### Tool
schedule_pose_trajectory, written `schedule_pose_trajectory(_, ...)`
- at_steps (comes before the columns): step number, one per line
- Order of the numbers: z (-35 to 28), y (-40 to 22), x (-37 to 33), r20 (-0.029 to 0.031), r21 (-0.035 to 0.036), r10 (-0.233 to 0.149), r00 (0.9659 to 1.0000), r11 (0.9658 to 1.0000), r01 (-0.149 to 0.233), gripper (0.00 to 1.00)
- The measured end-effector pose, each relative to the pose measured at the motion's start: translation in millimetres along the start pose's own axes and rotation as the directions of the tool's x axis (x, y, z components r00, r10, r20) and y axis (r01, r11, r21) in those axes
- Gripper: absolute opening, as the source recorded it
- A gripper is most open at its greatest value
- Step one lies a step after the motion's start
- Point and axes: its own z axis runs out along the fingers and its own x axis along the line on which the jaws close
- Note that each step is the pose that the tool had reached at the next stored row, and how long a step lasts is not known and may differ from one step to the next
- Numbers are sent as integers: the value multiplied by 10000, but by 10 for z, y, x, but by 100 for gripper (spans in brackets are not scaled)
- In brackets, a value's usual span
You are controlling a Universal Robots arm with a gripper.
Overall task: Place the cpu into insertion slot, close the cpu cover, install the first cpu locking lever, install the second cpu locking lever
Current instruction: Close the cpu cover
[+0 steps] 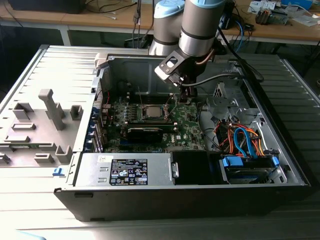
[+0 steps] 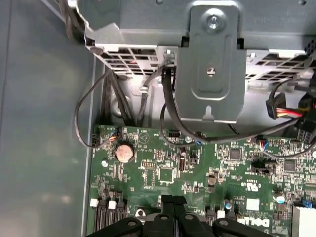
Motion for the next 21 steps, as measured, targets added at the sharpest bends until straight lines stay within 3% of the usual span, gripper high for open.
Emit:
schedule_pose_trajectory(5,3,-105,7,0,0,-1,10000,10000,1,11)
schedule_pose_trajectory(12,10,-199,12,0,0,0,10000,10000,0,11)
schedule_pose_trajectory(21,17,-265,16,1,0,-1,10000,10000,1,11)
